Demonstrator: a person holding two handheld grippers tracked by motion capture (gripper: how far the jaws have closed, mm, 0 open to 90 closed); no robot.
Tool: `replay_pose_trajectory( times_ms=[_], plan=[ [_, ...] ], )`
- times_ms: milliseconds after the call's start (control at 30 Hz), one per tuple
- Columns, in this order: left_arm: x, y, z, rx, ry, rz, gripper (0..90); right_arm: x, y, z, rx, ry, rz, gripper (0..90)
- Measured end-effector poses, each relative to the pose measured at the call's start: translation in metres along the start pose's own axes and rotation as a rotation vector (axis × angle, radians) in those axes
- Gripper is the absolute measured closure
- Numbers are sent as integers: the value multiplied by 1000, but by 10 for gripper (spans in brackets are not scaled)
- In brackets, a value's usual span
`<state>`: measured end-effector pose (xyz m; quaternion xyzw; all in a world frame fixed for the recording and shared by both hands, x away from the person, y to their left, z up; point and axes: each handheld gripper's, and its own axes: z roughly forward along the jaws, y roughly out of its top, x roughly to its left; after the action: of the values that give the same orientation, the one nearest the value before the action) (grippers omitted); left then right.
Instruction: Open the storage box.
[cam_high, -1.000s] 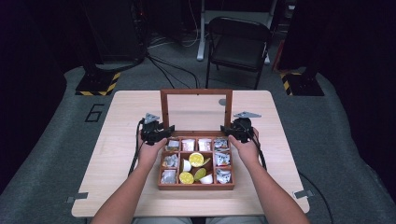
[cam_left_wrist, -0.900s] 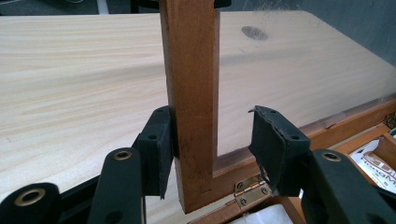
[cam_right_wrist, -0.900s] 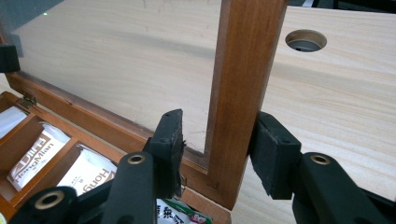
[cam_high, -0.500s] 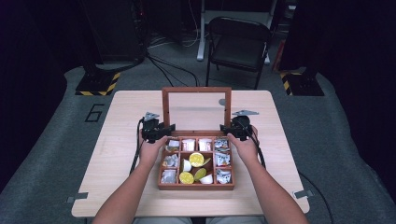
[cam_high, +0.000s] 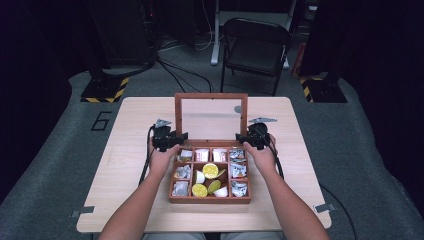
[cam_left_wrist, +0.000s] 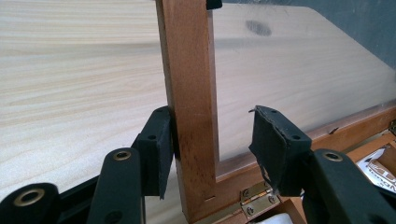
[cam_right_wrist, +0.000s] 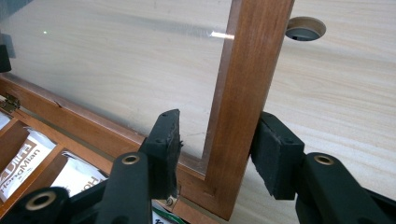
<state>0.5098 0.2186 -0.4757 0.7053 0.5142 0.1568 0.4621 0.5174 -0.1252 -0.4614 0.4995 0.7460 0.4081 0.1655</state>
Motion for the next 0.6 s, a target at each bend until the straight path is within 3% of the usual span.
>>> replay_pose_trajectory(
  times_ms=[367, 467, 600],
  plan=[
    [4, 0, 4, 5, -20, -34, 488, -3, 0, 4, 9, 12, 30, 524],
    [2, -1, 7, 15, -7, -17, 448, -3, 0, 4, 13, 12, 32, 517],
    [4, -2, 9, 14, -21, -39, 438, -4, 0, 6, 15, 11, 34, 511]
  ],
)
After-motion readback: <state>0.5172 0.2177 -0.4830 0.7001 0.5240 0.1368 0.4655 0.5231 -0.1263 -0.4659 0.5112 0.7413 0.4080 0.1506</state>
